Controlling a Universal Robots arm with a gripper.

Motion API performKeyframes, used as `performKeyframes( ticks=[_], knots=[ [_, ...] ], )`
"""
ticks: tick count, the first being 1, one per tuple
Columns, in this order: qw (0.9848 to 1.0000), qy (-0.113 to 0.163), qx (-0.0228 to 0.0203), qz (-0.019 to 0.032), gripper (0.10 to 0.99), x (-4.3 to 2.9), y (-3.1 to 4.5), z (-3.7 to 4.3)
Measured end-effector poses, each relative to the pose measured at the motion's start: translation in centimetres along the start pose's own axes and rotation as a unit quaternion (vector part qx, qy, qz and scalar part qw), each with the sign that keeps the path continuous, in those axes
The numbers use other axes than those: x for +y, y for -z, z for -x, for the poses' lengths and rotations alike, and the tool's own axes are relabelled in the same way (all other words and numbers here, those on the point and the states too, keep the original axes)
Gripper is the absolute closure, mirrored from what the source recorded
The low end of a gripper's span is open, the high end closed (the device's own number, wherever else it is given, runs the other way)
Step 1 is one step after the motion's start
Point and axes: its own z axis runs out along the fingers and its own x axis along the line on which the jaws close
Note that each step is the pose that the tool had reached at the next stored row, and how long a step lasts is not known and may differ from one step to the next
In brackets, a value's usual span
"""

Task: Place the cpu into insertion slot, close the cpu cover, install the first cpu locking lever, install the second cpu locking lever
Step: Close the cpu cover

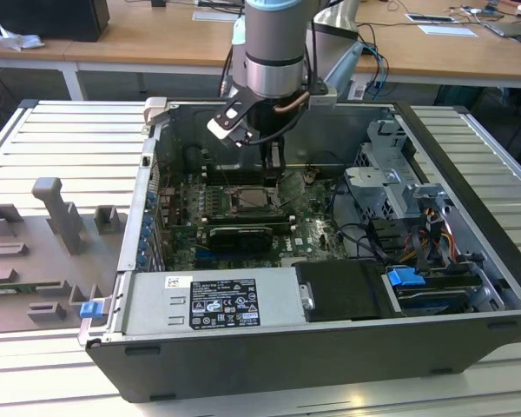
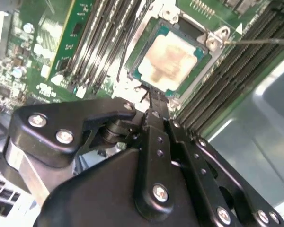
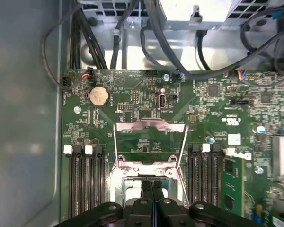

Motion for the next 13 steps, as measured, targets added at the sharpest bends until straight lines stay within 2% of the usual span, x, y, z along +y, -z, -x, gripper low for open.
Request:
performKeyframes(
  ticks=[3, 5, 6, 8, 11, 13],
  knots=[
    [1.0000, 0.000, 0.0000, 0.0000, 0.980, 0.10, 1.00, 0.01],
    [1.0000, 0.000, 0.0000, -0.0001, 0.980, 0.32, 1.14, 0.01],
    [1.0000, 0.000, 0.0002, -0.0001, 0.980, 0.81, 1.13, 0.01],
    [1.0000, 0.000, 0.0000, -0.0032, 0.980, 2.31, 1.06, 0.02],
    [1.0000, 0.000, -0.0001, -0.0057, 0.980, 2.88, 1.43, 0.02],
    [1.0000, 0.000, 0.0001, -0.0070, 0.980, 4.04, 1.48, 0.02]
  ],
)
